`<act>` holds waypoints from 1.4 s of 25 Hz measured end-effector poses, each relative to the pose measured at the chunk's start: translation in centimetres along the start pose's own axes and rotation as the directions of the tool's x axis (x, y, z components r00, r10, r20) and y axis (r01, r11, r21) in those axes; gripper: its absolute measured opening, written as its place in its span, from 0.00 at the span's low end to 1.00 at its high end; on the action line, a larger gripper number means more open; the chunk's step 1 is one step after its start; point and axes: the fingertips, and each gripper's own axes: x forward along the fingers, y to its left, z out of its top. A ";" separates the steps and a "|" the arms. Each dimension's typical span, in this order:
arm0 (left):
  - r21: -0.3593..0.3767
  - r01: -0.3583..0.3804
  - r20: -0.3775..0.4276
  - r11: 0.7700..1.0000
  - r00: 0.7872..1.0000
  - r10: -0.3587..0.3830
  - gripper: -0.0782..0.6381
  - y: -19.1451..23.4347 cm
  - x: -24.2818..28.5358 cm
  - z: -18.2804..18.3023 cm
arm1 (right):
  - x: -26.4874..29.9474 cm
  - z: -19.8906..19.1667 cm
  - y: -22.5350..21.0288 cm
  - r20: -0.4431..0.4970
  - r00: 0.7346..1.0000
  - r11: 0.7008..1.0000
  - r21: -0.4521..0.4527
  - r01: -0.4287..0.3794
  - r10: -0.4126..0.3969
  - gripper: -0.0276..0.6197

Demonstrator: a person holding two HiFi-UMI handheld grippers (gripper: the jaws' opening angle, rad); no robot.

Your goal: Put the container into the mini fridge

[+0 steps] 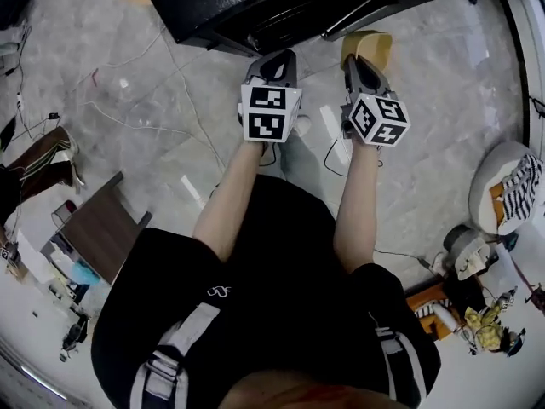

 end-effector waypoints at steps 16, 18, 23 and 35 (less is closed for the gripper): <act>-0.161 -0.151 -0.016 0.975 0.988 0.151 0.12 7.1 -3.7 -4.8 | 15.0 -6.3 8.9 -0.420 0.883 0.753 -0.507 -0.419 0.208 0.07; -0.162 -0.157 -0.022 0.974 0.988 0.156 0.12 7.4 -4.1 -5.3 | 16.3 -7.1 9.2 -0.447 0.873 0.711 -0.548 -0.440 0.195 0.07; -0.174 -0.183 -0.029 0.968 0.983 0.181 0.12 8.7 -5.0 -6.0 | 18.9 -9.0 9.5 -0.503 0.852 0.634 -0.612 -0.472 0.148 0.07; -0.167 -0.156 -0.023 0.973 0.988 0.155 0.12 7.9 -4.7 -6.0 | 18.0 -6.6 9.0 -0.365 0.925 0.776 -0.552 -0.307 0.106 0.08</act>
